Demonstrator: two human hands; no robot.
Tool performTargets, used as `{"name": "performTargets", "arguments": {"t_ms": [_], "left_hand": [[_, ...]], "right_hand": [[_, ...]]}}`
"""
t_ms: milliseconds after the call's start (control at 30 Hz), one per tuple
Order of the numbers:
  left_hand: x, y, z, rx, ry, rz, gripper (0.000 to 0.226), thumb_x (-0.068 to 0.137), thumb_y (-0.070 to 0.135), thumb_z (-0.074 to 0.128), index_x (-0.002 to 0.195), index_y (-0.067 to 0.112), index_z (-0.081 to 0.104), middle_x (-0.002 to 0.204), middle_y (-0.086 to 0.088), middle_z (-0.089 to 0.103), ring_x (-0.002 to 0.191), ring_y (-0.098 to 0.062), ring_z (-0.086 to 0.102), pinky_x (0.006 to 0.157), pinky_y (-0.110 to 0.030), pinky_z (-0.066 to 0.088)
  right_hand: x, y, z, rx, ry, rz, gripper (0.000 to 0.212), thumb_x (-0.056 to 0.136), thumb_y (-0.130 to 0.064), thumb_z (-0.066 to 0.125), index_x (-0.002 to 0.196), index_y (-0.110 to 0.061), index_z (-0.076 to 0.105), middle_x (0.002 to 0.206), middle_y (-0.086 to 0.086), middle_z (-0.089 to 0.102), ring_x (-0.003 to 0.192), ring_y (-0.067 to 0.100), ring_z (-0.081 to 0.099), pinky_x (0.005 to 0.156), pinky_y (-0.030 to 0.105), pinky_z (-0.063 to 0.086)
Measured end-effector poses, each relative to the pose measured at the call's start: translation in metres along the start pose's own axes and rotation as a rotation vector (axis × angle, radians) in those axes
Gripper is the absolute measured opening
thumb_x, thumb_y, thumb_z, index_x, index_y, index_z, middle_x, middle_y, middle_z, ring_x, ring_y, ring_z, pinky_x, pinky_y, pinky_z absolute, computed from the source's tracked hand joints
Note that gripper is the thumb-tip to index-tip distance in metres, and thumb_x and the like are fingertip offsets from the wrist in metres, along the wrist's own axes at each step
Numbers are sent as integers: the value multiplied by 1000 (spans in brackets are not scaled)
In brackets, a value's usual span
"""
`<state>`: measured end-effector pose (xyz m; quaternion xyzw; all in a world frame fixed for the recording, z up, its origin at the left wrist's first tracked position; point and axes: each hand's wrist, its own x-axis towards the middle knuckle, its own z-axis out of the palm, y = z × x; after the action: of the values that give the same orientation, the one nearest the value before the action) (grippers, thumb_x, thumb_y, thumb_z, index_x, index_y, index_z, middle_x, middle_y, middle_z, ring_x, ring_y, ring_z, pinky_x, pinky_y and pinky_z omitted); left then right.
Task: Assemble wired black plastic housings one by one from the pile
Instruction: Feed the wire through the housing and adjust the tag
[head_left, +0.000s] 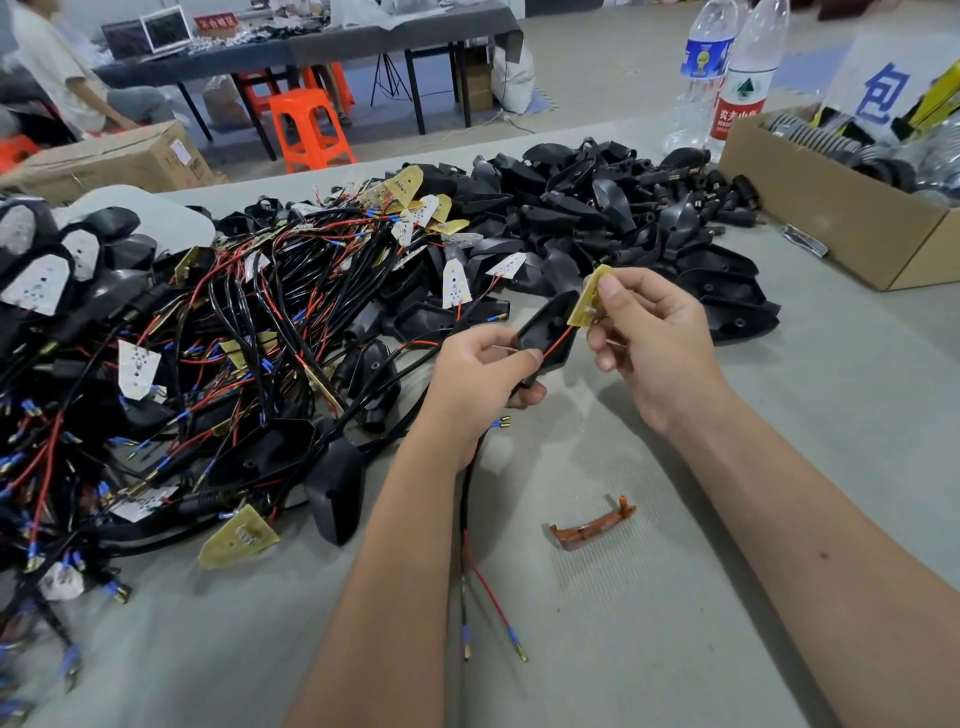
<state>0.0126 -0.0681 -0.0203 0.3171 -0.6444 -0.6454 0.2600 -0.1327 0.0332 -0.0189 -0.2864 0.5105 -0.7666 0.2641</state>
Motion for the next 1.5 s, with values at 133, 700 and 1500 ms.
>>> {"name": "performTargets", "arguments": {"t_ms": [133, 700, 1500], "left_hand": [[1, -3, 2, -21, 22, -3, 12, 95, 1, 68, 104, -6, 67, 80, -11, 70, 58, -17, 66, 63, -25, 58], [-6, 3, -3, -155, -117, -11, 28, 92, -16, 58, 111, 0, 72, 98, -15, 78, 81, -25, 76, 79, -30, 63], [-9, 7, 6, -133, 4, 33, 18, 93, 4, 72, 88, 6, 55, 73, -8, 70, 64, -31, 71, 62, -43, 63]], "right_hand": [[1, 2, 2, -57, 19, -37, 23, 93, -27, 74, 94, -4, 74, 81, 12, 63, 66, 15, 54, 53, 23, 43], [1, 2, -3, -318, -18, -235, 10, 88, -10, 76, 95, -17, 76, 59, -3, 64, 50, 14, 44, 51, 22, 38], [-11, 0, 12, -589, 33, -256, 22, 86, -14, 78, 104, -21, 66, 106, 0, 64, 82, 11, 64, 80, 26, 53]]}}
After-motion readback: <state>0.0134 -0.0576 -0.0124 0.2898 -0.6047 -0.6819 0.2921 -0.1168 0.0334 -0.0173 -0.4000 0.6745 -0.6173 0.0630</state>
